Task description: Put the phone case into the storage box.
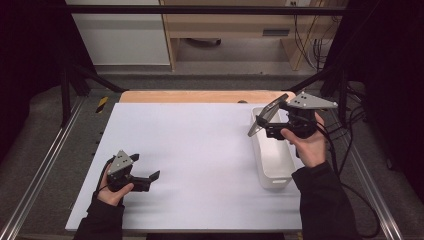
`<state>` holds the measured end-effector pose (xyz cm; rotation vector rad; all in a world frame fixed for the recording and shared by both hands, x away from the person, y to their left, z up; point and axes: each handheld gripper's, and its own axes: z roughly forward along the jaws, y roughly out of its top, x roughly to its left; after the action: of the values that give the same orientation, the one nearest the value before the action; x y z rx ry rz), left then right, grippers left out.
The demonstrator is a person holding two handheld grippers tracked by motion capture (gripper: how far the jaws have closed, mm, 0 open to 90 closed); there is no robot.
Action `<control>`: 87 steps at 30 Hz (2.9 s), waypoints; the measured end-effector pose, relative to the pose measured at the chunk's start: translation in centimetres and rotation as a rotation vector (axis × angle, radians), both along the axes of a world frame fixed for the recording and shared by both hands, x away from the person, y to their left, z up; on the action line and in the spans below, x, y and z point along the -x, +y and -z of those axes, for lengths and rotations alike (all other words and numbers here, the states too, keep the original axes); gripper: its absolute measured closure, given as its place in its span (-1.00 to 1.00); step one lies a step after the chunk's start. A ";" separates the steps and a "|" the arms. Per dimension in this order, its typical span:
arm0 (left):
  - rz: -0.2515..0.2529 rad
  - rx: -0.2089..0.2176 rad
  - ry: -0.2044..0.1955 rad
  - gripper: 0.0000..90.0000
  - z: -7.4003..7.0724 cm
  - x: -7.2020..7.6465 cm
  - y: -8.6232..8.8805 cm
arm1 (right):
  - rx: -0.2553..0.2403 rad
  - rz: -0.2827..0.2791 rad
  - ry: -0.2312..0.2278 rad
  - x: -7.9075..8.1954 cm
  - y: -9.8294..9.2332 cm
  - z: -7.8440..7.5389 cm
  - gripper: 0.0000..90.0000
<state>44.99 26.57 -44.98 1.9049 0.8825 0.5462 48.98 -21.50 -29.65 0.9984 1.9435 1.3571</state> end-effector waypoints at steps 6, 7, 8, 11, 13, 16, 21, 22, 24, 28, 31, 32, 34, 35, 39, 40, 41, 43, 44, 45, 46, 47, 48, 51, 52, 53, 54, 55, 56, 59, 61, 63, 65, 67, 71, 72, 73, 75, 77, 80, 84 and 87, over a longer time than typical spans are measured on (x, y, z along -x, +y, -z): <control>0.003 -0.001 0.002 -1.00 0.0 0.0 0.0 | 0.000 0.044 0.012 -0.9 -0.1 0.0 -0.74; 0.004 -0.001 0.002 -1.00 0.0 0.0 0.0 | 0.000 0.051 0.012 -1.0 -0.1 0.1 -0.74; 0.003 -0.001 0.002 -1.00 0.0 0.0 0.0 | -0.003 0.060 0.014 -1.1 -0.1 0.1 -0.74; 0.005 -0.002 0.004 -1.00 0.1 0.0 -0.1 | -0.004 0.088 0.018 -1.5 -0.2 0.1 -0.74; 0.005 -0.002 0.005 -1.00 0.1 -0.1 -0.1 | -0.010 0.107 0.021 -1.8 -0.3 0.1 -0.74; 0.006 -0.003 0.005 -1.00 0.1 -0.1 -0.1 | -0.012 0.127 0.024 -2.2 -0.4 0.1 -0.74; 0.009 -0.005 0.007 -1.00 0.1 -0.1 -0.1 | -0.011 0.159 0.035 -2.9 -0.3 0.2 -0.74; 0.010 -0.005 0.007 -1.00 0.1 -0.1 -0.1 | -0.010 0.167 0.035 -3.0 -0.3 0.3 -0.74; 0.011 -0.006 0.007 -1.00 0.2 -0.1 -0.1 | -0.004 0.181 0.035 -3.4 -0.2 0.4 -0.74; 0.014 -0.007 0.009 -1.00 0.2 -0.1 -0.2 | -0.005 0.205 0.037 -4.0 -0.2 0.5 -0.74; 0.015 -0.008 0.010 -1.00 0.2 -0.2 -0.2 | -0.004 0.226 0.043 -4.4 -0.2 0.7 -0.74; 0.015 -0.008 0.010 -1.00 0.2 -0.1 -0.2 | -0.007 0.232 0.043 -4.6 -0.2 0.7 -0.74; 0.016 -0.010 0.010 -1.00 0.3 -0.2 -0.2 | -0.008 0.247 0.048 -4.9 -0.3 0.8 -0.75; 0.016 -0.010 0.011 -1.00 0.3 -0.2 -0.2 | -0.008 0.252 0.050 -5.0 -0.3 0.9 -0.75; 0.019 -0.011 0.013 -1.00 0.3 -0.2 -0.3 | -0.002 0.279 0.062 -5.8 -0.3 1.1 -0.75; 0.020 -0.012 0.013 -1.00 0.3 -0.2 -0.3 | -0.002 0.285 0.067 -6.0 -0.3 1.2 -0.75; 0.020 -0.012 0.013 -1.00 0.3 -0.2 -0.3 | -0.002 0.289 0.071 -6.1 -0.3 1.3 -0.75; 0.020 -0.011 0.013 -1.00 0.3 -0.2 -0.3 | -0.003 0.296 0.079 -6.5 -0.3 1.4 -0.75; 0.020 -0.011 0.012 -1.00 0.3 -0.2 -0.2 | -0.002 0.298 0.083 -6.7 -0.3 1.4 -0.75; 0.019 -0.010 0.013 -1.00 0.3 -0.2 -0.2 | -0.003 0.303 0.089 -6.8 -0.3 1.5 -0.75; 0.019 -0.011 0.013 -1.00 0.3 -0.2 -0.2 | -0.003 0.306 0.096 -7.0 -0.3 1.5 -0.75; 0.020 -0.011 0.013 -1.00 0.3 -0.2 -0.2 | 0.000 0.308 0.098 -7.2 -0.3 1.6 -0.75; 0.020 -0.011 0.013 -1.00 0.3 -0.2 -0.3 | 0.001 0.310 0.101 -7.3 -0.3 1.6 -0.75; 0.022 -0.013 0.015 -1.00 0.4 -0.2 -0.3 | 0.011 0.319 0.119 -7.8 -0.3 1.9 -0.75; 0.022 -0.014 0.015 -1.00 0.4 -0.2 -0.3 | 0.014 0.321 0.126 -7.9 -0.3 2.0 -0.75; 0.022 -0.014 0.015 -1.00 0.4 -0.2 -0.3 | 0.016 0.323 0.128 -8.1 -0.3 2.0 -0.75; 0.022 -0.014 0.015 -1.00 0.4 -0.2 -0.3 | 0.020 0.325 0.128 -8.2 -0.2 2.1 -0.75; 0.022 -0.014 0.015 -1.00 0.4 -0.2 -0.3 | 0.022 0.328 0.132 -8.3 -0.2 2.2 -0.75; 0.022 -0.014 0.015 -1.00 0.4 -0.2 -0.3 | 0.023 0.333 0.137 -8.5 -0.2 2.3 -0.75; 0.024 -0.017 0.016 -1.00 0.4 -0.2 -0.3 | 0.034 0.339 0.142 -8.8 0.0 2.6 -0.75; 0.026 -0.018 0.015 -1.00 0.4 -0.2 -0.4 | 0.037 0.347 0.150 -9.1 0.0 2.7 -0.75; 0.026 -0.017 0.015 -1.00 0.4 -0.2 -0.4 | 0.042 0.355 0.154 -9.3 0.0 2.9 -0.75; 0.026 -0.015 0.015 -1.00 0.4 -0.3 -0.3 | 0.046 0.360 0.159 -9.6 0.0 3.0 -0.75; 0.026 -0.014 0.014 -1.00 0.4 -0.2 -0.3 | 0.050 0.365 0.159 -9.9 0.1 3.2 -0.75; 0.028 -0.016 0.014 -1.00 0.4 -0.2 -0.4 | 0.054 0.379 0.172 -10.4 0.3 3.6 -0.75; 0.028 -0.015 0.014 -1.00 0.4 -0.2 -0.4 | 0.058 0.382 0.175 -10.5 0.3 3.8 -0.75; 0.029 -0.016 0.013 -1.00 0.4 -0.2 -0.4 | 0.059 0.386 0.181 -10.7 0.4 3.9 -0.75; 0.029 -0.015 0.013 -1.00 0.4 -0.2 -0.3 | 0.065 0.390 0.187 -11.0 0.4 4.2 -0.75; 0.030 -0.014 0.013 -1.00 0.4 -0.2 -0.3 | 0.067 0.398 0.193 -11.2 0.6 4.5 -0.75; 0.031 -0.016 0.015 -1.00 0.4 -0.3 -0.4 | 0.074 0.405 0.202 -11.5 0.8 4.9 -0.75; 0.033 -0.017 0.014 -1.00 0.4 -0.2 -0.4 | 0.071 0.419 0.209 -12.0 0.8 5.3 -0.75; 0.033 -0.018 0.016 -1.00 0.5 -0.3 -0.4 | 0.077 0.427 0.212 -12.2 0.8 5.7 -0.75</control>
<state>45.26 26.13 -45.43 1.9392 0.8575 0.5216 61.21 -20.71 -35.30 1.4675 1.7736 0.9617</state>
